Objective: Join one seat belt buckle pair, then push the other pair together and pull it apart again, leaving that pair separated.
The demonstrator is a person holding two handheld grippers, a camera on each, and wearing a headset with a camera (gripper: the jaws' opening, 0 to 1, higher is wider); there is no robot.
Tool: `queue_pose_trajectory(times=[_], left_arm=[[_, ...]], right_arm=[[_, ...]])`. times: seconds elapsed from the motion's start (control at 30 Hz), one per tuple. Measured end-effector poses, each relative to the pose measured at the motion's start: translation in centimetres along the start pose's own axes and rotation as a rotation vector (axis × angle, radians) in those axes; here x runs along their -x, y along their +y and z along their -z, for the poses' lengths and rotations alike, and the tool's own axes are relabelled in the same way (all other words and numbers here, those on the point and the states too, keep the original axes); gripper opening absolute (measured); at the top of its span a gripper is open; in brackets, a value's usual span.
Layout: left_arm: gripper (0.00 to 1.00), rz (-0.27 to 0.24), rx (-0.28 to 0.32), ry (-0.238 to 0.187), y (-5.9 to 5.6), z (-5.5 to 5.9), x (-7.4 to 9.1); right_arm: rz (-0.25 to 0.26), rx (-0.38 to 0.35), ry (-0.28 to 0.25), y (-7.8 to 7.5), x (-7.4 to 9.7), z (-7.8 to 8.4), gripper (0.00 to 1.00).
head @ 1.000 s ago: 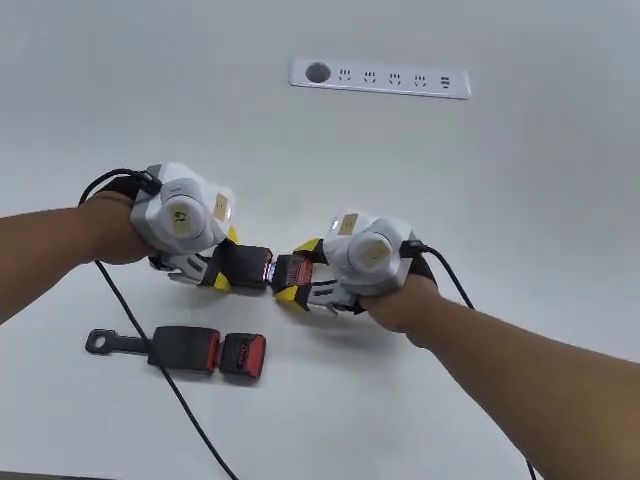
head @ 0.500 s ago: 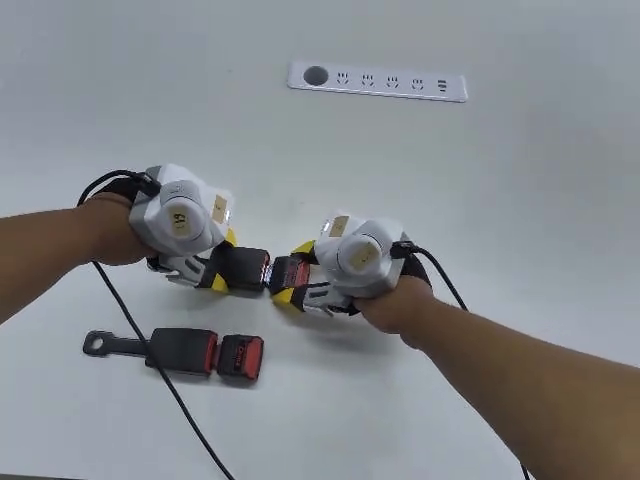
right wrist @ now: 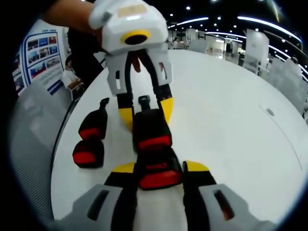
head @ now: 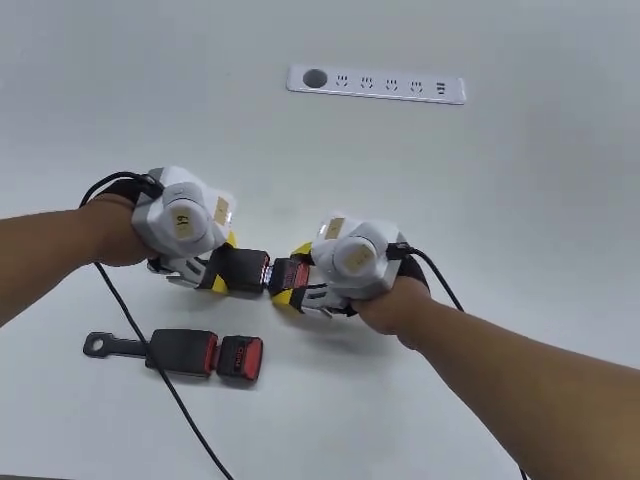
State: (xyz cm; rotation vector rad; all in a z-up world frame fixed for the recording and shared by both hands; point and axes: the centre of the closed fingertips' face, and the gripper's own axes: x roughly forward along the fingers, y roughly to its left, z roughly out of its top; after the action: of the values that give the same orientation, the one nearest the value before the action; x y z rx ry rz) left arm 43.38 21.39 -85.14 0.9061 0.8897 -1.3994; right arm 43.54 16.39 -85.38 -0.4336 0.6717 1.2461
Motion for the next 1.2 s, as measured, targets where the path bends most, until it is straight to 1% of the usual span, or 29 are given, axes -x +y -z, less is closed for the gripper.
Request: queue_pose_trajectory(times=[0.23, 0.57, 0.73, 0.83, 0.9, 1.03, 1.2], left_arm=[[0.33, -0.001, 0.001, -0.002, 0.0, 0.0, 0.0], [0.33, 0.002, -0.002, -0.009, 0.2, 0.1, -0.1], [0.33, 0.002, 0.003, -0.023, 0.2, 0.2, -0.1], [0.33, 0.003, 0.005, -0.027, 0.2, 0.2, -0.1], [0.33, 0.003, 0.004, -0.028, 0.2, 0.1, -0.1], [0.33, 0.0, 0.009, -0.028, 0.1, 0.1, -0.1], [0.33, 0.0, 0.015, -0.035, 0.1, 0.1, -0.1]], right_arm=[[-0.004, 0.015, 0.008, -0.1, 0.0, 0.0, 0.37], [-0.007, 0.021, 0.004, -0.2, 0.0, 0.2, 0.37], [-0.006, 0.019, 0.004, -0.4, 0.9, 1.1, 0.37], [-0.006, 0.025, 0.01, -0.5, 1.2, 1.3, 0.37], [-0.011, 0.041, 0.012, -0.5, 1.4, 1.4, 0.37], [-0.016, 0.045, 0.011, -0.4, 1.4, 1.5, 0.37], [-0.018, 0.043, 0.004, -0.6, 2.2, 2.1, 0.37]])
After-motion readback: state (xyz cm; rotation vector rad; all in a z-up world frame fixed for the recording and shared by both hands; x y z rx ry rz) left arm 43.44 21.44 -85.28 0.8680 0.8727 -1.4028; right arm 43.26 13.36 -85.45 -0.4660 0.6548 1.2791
